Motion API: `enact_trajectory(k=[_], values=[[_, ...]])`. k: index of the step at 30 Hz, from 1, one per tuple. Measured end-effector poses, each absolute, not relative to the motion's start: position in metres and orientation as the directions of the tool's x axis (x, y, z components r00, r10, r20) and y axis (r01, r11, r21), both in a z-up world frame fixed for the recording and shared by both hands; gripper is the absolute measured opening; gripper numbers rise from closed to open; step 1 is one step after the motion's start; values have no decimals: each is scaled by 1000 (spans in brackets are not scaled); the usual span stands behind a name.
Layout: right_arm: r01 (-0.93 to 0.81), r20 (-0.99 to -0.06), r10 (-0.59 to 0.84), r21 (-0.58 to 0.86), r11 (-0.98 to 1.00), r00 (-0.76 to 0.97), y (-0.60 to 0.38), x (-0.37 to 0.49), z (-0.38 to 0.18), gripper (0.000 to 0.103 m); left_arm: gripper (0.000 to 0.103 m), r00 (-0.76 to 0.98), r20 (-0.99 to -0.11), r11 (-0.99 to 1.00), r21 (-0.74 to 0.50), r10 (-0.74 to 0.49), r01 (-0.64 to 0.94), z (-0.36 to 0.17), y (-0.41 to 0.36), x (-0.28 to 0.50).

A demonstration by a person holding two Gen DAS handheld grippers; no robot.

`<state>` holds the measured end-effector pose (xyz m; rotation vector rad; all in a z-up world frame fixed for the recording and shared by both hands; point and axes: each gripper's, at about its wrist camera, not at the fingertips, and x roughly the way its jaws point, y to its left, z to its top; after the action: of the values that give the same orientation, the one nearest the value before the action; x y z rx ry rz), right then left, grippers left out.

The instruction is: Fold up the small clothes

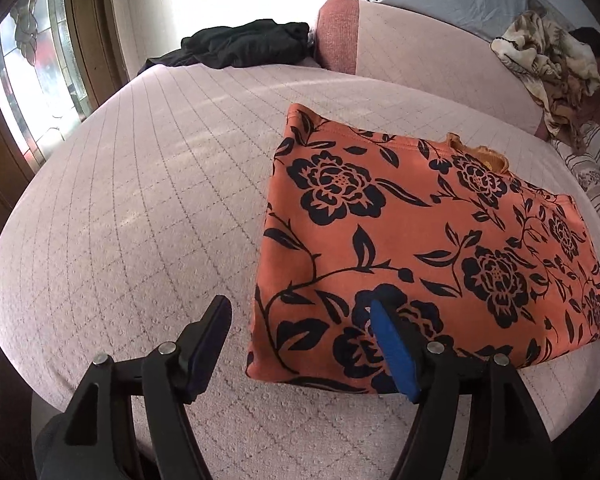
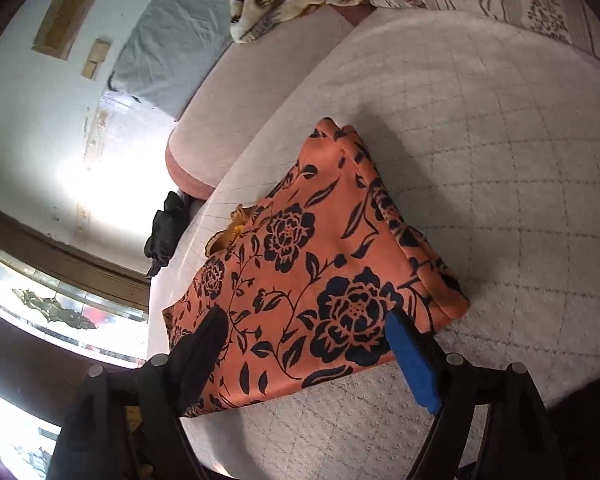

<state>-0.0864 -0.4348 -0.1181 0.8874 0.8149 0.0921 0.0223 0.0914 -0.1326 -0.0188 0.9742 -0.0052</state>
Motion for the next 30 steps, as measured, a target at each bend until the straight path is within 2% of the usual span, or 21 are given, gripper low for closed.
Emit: enact_trajectory(k=[1, 2, 3, 4, 8, 12, 16, 19, 20, 21, 24, 30], values=[[272, -623, 381, 701, 659, 683, -437, -83, -126, 87, 73, 524, -852, 1000, -13, -8, -7, -141, 91, 26], [351, -692, 359, 661, 663, 626, -440, -79, -139, 87, 73, 469, -883, 1000, -10, -6, -7, -151, 90, 30], [405, -717, 370, 660, 633, 591, -444, -79, -149, 88, 73, 468, -883, 999, -32, -22, -14, -154, 96, 31], [393, -691, 391, 690, 608, 608, -446, -80, -147, 88, 74, 495, -869, 999, -43, -23, -28, -148, 99, 28], [274, -640, 327, 656, 703, 695, -448, -74, -96, 88, 73, 559, -829, 1000, -10, 3, -19, -125, 97, 22], [256, -683, 287, 577, 775, 671, -461, -21, -83, 87, 73, 583, -811, 999, -45, -45, 14, -116, 89, 21], [242, -753, 232, 460, 854, 615, -461, 45, -92, 84, 73, 573, -818, 998, -21, -48, 53, -121, 76, 29], [248, -805, 207, 398, 883, 556, -459, 78, -112, 69, 73, 574, -818, 998, -18, -49, 59, -131, 70, 36], [245, -817, 212, 390, 888, 536, -457, 85, -119, 57, 73, 571, -819, 998, -22, -51, 58, -133, 70, 37], [239, -830, 214, 379, 894, 515, -455, 90, -126, 41, 73, 569, -821, 998, -21, -49, 56, -135, 70, 41], [224, -855, 167, 309, 924, 491, -446, 93, -131, 10, 73, 573, -819, 998, -19, -46, 52, -136, 72, 44], [284, -868, 99, 264, 922, 487, -457, 88, -134, 8, 73, 592, -803, 997, -40, -70, 63, -135, 68, 49]])
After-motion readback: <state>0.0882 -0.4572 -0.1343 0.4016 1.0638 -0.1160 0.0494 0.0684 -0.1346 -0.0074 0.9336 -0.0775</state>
